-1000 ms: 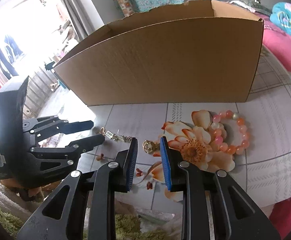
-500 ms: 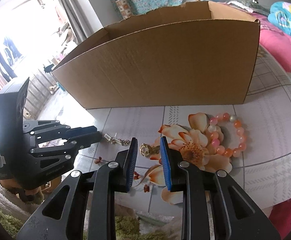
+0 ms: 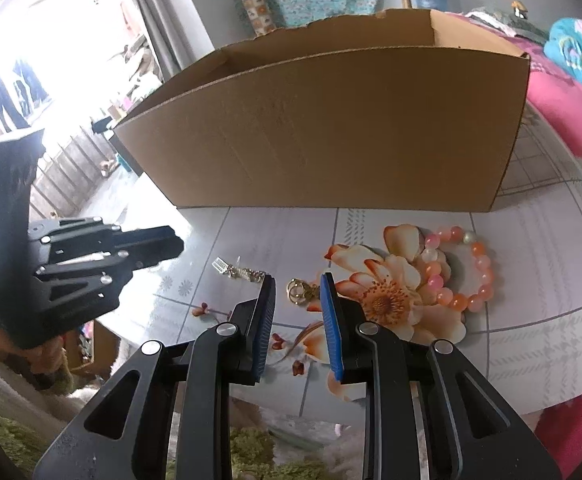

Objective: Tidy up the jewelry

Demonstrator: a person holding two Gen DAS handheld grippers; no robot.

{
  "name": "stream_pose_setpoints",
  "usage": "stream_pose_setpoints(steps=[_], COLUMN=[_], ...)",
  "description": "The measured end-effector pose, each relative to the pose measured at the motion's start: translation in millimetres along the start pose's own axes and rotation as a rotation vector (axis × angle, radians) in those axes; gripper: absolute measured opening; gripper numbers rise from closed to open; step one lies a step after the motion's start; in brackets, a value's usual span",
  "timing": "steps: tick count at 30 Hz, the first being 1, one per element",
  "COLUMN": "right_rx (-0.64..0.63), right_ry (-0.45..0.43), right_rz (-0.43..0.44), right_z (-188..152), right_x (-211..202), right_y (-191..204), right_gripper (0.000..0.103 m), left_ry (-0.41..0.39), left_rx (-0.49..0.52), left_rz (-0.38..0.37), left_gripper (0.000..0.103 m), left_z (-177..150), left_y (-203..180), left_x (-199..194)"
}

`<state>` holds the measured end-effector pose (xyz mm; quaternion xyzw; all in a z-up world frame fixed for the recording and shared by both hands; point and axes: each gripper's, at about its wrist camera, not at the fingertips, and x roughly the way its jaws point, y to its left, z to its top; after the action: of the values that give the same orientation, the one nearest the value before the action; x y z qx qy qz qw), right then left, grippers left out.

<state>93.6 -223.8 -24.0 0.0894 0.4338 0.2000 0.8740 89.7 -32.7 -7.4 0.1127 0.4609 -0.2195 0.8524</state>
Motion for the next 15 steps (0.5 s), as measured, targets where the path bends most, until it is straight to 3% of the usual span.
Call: stream_pose_setpoints(steps=[15], right_rx=[-0.128], right_ry=[0.021], right_rz=[-0.118], right_z=[8.8], right_x=[17.0], right_y=[21.4], right_gripper=[0.024], left_ry=[0.014], left_rx=[-0.019], left_rz=[-0.015], left_gripper=[0.012], left_z=[-1.6], left_y=[5.2], left_x=[6.7])
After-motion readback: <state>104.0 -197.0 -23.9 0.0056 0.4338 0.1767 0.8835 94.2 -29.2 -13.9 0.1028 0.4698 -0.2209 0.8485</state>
